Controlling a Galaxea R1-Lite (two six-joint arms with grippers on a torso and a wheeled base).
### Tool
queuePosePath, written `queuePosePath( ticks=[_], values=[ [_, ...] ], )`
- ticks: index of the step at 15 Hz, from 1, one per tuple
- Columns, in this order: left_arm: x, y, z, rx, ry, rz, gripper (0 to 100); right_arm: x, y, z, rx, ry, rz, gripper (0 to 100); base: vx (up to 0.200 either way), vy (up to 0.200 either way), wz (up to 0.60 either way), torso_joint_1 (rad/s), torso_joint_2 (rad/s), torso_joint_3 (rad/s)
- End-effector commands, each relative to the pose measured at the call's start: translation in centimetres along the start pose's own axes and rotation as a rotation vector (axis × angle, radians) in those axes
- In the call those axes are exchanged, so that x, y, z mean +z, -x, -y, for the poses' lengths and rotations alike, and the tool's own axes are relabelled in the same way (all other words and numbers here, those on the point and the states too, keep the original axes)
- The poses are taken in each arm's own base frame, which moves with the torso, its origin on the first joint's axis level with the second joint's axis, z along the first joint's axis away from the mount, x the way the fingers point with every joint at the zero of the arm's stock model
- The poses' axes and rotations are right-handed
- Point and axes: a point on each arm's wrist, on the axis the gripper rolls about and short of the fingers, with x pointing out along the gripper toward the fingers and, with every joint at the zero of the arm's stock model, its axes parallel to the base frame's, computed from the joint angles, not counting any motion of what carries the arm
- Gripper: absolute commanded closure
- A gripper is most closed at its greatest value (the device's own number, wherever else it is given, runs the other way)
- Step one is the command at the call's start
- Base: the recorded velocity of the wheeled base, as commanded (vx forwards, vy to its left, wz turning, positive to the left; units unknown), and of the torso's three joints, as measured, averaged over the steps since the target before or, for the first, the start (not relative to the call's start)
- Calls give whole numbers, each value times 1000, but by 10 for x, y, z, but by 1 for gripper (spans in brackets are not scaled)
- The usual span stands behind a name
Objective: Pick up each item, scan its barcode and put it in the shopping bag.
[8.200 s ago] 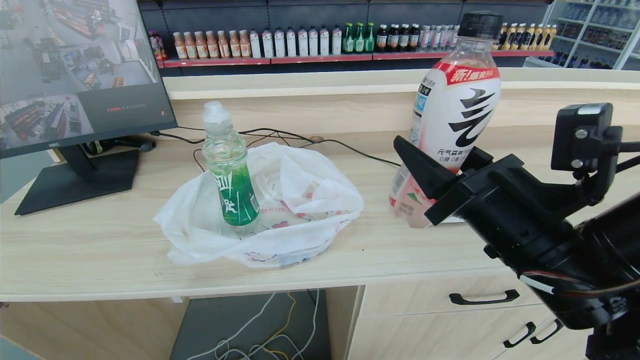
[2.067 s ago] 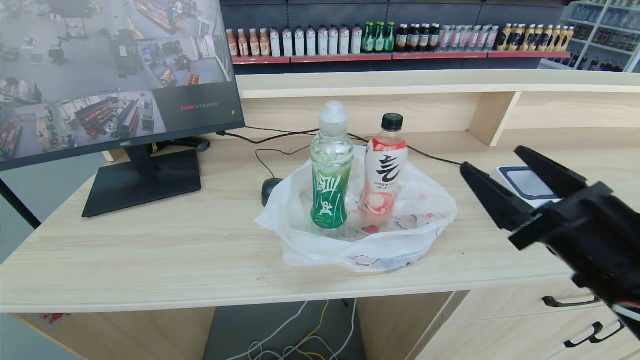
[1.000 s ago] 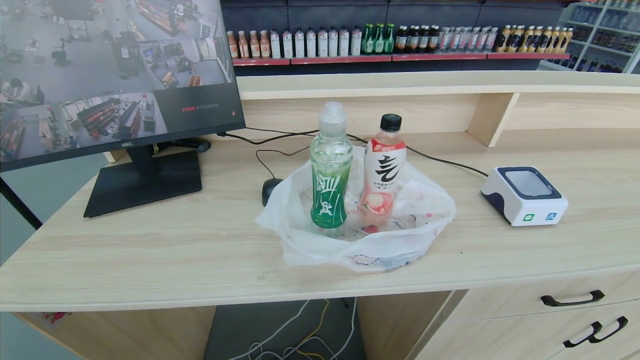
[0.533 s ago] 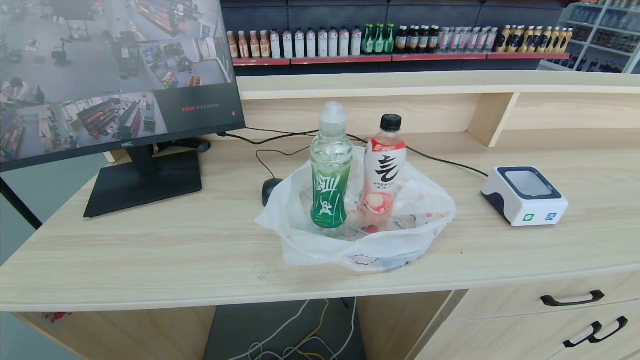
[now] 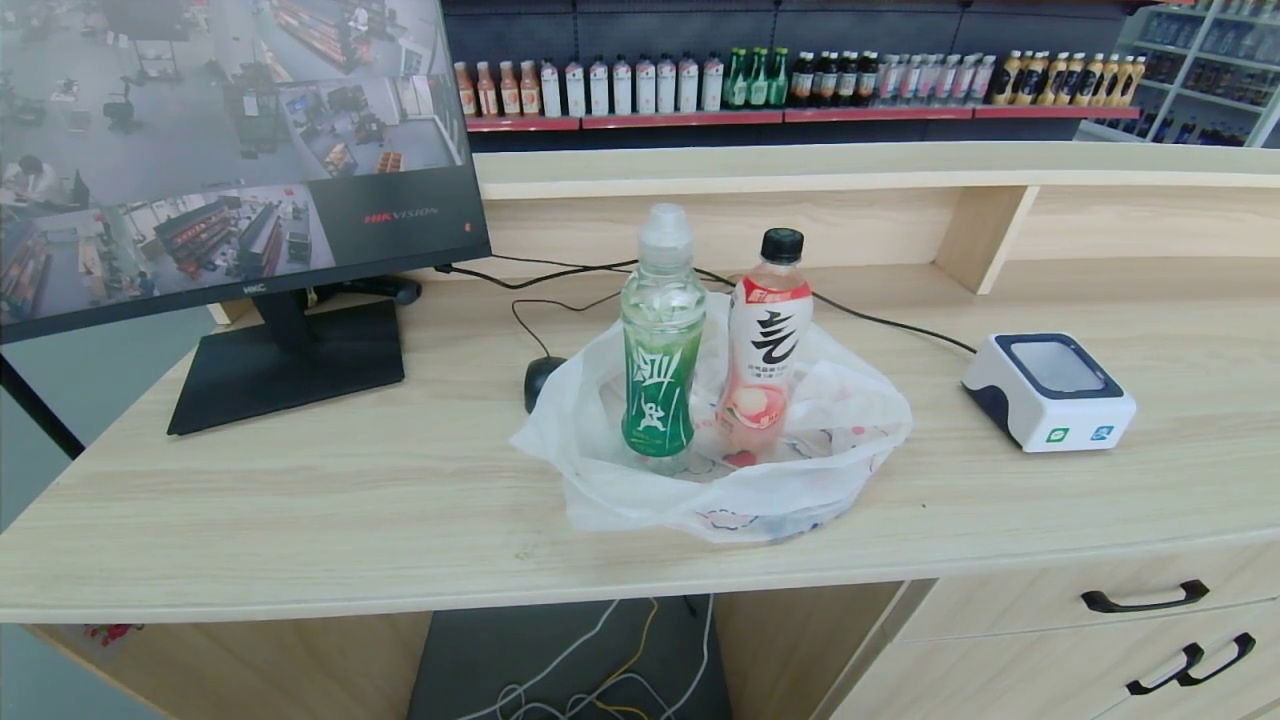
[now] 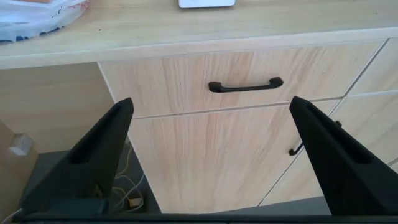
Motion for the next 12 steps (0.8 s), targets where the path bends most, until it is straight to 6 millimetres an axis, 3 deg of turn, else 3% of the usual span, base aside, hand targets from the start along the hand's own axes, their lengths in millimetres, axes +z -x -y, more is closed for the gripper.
queuePosePath(
  ticks=[1, 4, 6, 9, 12],
  values=[
    [0, 0, 0, 0, 0, 0, 0, -1, -1, 0, 16, 1, -10, 0, 0, 0, 0, 0, 0, 0],
    [0, 0, 0, 0, 0, 0, 0, -7, 0, -4, 168, -63, -68, 0, 0, 0, 0, 0, 0, 0],
    [0, 0, 0, 0, 0, 0, 0, -7, 0, -4, 168, -59, -66, 0, 0, 0, 0, 0, 0, 0],
    [0, 0, 0, 0, 0, 0, 0, -7, 0, -4, 166, -62, -65, 0, -200, 0, 0, 4, 2, 4],
    [0, 0, 0, 0, 2, 0, 0, -7, 0, -4, 166, -62, -65, 0, 0, 0, 0, 0, 0, 0]
  ],
)
